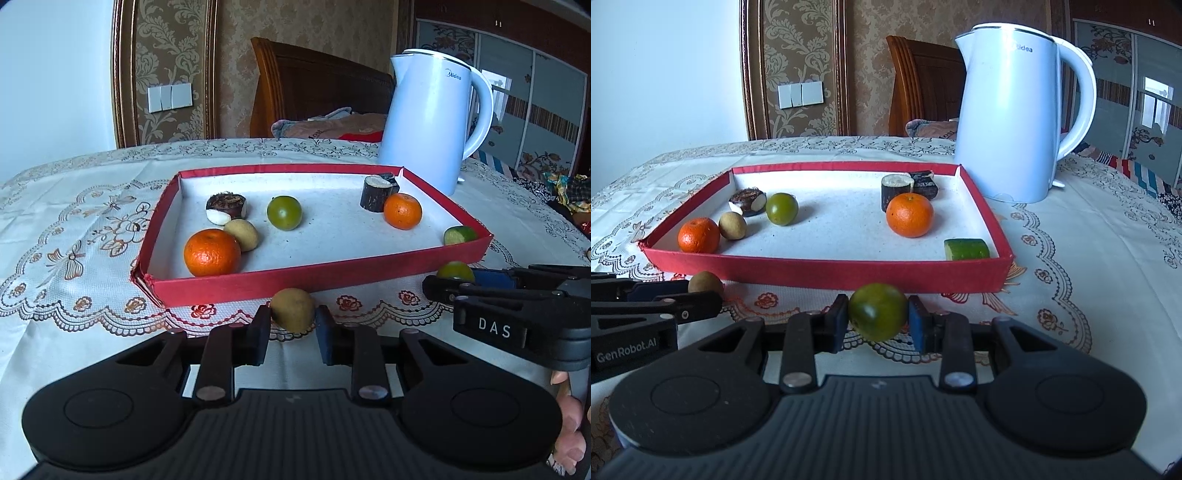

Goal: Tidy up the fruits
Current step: 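Lift the lime and brown fruit from the table, then lower the lime and brown fruit into the tray and open both tools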

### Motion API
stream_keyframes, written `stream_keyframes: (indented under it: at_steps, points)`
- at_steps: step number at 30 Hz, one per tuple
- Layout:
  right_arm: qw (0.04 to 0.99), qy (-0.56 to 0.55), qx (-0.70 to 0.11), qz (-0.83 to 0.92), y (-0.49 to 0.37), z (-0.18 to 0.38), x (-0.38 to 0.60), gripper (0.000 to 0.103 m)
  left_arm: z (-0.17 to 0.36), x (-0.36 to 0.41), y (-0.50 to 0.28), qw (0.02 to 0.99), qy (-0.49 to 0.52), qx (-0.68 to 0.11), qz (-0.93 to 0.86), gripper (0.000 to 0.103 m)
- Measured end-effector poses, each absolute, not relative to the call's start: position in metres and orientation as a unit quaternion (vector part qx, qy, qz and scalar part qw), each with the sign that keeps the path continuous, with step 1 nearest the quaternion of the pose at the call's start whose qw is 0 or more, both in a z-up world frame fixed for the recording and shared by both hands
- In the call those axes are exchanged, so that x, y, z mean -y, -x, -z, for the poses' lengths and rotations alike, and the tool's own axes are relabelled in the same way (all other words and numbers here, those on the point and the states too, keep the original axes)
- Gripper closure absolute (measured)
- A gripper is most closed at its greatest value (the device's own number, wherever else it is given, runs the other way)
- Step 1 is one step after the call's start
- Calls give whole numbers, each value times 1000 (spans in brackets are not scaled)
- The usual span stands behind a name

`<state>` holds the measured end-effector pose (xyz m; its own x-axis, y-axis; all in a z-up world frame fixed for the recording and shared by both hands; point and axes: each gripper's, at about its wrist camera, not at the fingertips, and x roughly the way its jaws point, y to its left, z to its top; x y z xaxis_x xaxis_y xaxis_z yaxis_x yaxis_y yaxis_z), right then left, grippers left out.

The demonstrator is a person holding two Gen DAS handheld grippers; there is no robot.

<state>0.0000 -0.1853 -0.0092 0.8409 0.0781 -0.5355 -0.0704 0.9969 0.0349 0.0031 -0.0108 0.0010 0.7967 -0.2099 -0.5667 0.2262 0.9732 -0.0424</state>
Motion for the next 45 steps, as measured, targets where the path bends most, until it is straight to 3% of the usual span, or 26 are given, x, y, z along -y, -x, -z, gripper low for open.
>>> stream_keyframes:
  at_steps: [32, 45]
  points:
    - [960, -7, -277, -37, 0, 10, 185, 71, 2, 18, -9, 946, -25, -306, 107, 77]
    - [974, -20, -224, -26, -1, -19, 193, 71, -35, 21, -10, 962, -27, -257, 84, 77]
